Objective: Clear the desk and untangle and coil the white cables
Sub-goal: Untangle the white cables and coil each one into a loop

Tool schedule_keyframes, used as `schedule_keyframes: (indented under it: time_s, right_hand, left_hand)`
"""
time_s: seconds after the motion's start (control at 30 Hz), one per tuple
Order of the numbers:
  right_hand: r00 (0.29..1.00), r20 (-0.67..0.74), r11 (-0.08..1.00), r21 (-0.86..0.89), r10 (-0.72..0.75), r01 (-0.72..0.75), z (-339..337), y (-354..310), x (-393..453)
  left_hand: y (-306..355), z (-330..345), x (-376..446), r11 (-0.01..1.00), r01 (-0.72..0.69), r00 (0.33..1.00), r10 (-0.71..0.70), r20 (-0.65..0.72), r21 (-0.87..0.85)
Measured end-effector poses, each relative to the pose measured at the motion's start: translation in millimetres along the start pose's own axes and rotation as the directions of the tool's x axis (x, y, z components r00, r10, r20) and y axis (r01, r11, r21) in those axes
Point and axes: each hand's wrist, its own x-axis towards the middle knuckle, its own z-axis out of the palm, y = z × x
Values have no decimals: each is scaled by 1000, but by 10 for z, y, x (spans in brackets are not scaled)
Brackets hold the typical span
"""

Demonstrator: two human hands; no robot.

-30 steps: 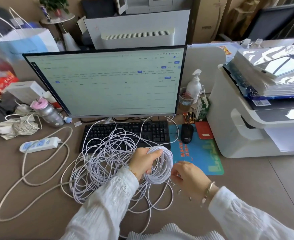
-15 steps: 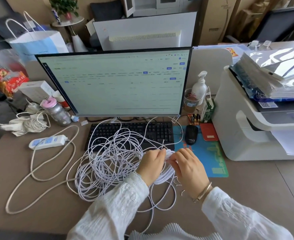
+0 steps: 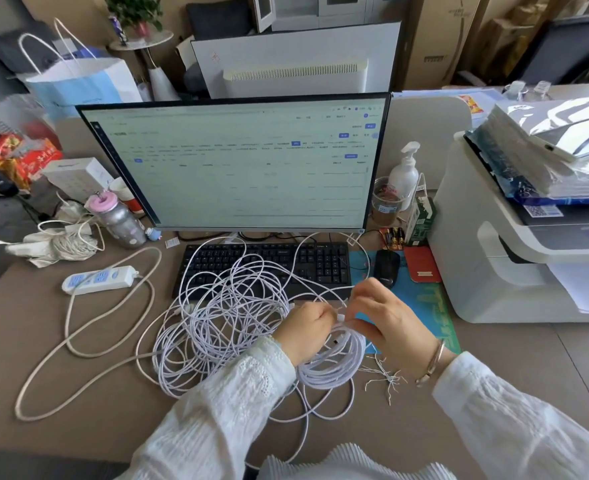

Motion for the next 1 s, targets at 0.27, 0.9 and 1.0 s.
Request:
schedule_keyframes:
  time_s: [0.27, 0.9, 1.0]
  right_hand:
    - [980, 171, 961, 240, 98, -138, -145, -3, 79]
    - [880, 355, 718, 516, 316, -466, -374, -126, 165]
    - [877, 394, 743, 492, 276, -455, -404, -119, 151]
  left_hand:
    - [61, -134, -138, 914, 204, 947, -94, 307, -350]
    - [6, -297, -226, 937, -53, 941, 163, 297, -346]
    - [-53, -362, -202, 882, 8, 931, 166, 326, -471]
